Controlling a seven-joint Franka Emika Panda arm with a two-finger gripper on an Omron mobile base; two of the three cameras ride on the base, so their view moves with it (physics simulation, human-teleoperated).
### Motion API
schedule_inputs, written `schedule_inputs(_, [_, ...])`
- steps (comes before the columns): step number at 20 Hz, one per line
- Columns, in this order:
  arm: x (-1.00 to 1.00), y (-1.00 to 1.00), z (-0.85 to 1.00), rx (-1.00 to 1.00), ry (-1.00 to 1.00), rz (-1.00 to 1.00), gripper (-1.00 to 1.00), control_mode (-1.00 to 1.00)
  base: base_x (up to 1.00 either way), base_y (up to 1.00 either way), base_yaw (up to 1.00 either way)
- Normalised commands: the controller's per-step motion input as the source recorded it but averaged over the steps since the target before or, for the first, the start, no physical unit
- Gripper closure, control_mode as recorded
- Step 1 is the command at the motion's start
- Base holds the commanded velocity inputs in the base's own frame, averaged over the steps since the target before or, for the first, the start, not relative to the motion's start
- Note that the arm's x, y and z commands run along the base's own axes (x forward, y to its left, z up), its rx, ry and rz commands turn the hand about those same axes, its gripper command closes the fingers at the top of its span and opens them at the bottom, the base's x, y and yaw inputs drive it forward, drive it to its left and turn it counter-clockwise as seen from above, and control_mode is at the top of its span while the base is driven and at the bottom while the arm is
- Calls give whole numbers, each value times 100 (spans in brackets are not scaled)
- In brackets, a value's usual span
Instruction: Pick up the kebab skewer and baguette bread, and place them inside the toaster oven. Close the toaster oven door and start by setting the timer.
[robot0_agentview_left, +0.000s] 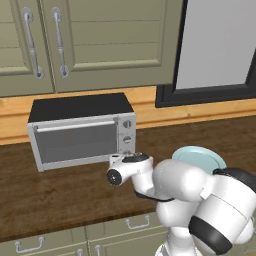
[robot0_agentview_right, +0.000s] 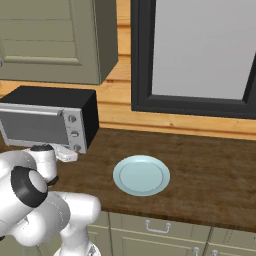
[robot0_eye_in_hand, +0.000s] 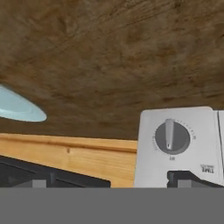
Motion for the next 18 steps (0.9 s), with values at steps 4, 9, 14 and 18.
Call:
schedule_inputs(4, [11,1,-8,-11,0,8,-100,-100,0,0,0])
schedule_inputs(9, [16,6,0,-7,0,10,-100,-100,0,0,0])
schedule_inputs(14, [13,4,-2,-3,0,11,-100,-100,0,0,0])
schedule_inputs(18, [18,1,-3,-1,0,10,-100,-100,0,0,0])
